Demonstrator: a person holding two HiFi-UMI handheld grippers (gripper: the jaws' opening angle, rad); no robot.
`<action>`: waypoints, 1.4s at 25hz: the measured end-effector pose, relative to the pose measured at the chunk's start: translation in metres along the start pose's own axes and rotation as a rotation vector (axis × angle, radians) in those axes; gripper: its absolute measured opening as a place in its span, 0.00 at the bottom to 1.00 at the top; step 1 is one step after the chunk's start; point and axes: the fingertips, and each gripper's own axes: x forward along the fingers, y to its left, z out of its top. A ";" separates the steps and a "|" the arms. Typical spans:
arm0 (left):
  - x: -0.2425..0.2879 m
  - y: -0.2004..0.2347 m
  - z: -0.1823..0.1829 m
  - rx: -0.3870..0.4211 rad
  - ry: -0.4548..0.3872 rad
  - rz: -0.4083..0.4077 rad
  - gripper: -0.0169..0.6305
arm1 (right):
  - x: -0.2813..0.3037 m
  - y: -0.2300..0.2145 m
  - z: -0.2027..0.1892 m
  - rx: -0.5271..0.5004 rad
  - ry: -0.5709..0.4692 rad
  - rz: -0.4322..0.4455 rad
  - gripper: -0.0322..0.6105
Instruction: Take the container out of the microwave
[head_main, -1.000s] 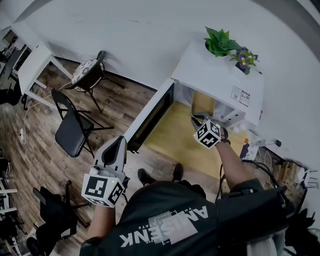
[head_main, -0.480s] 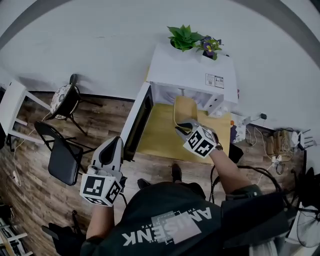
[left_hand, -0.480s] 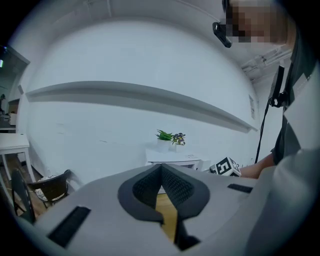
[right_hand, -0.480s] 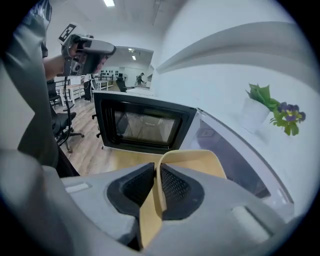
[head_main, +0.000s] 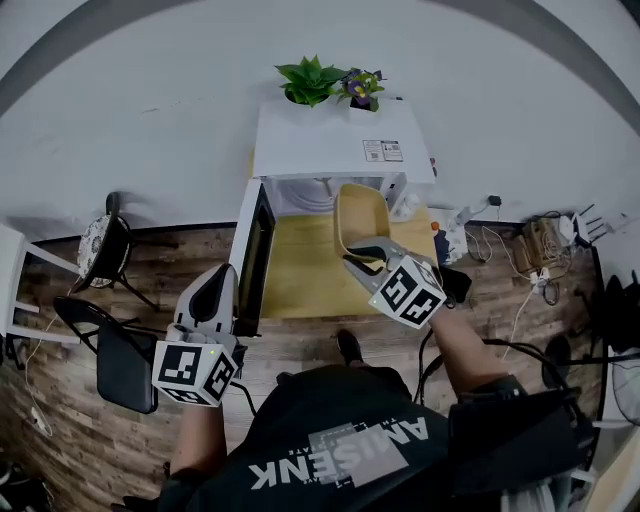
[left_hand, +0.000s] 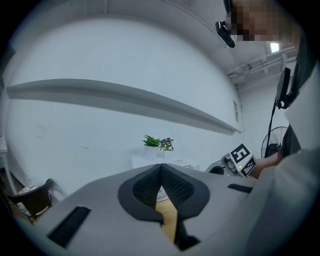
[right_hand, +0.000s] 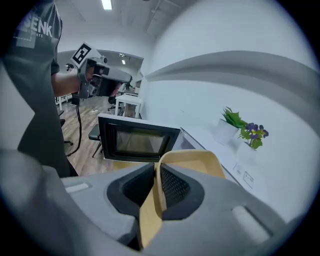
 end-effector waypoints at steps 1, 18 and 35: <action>0.002 -0.001 0.002 0.003 0.001 -0.008 0.03 | -0.007 -0.002 0.004 0.010 -0.012 -0.015 0.12; 0.027 -0.019 0.037 0.061 -0.023 -0.042 0.03 | -0.082 -0.033 0.055 0.036 -0.112 -0.137 0.12; 0.015 -0.016 0.045 0.065 -0.043 0.077 0.03 | -0.083 -0.053 0.062 0.008 -0.147 -0.119 0.09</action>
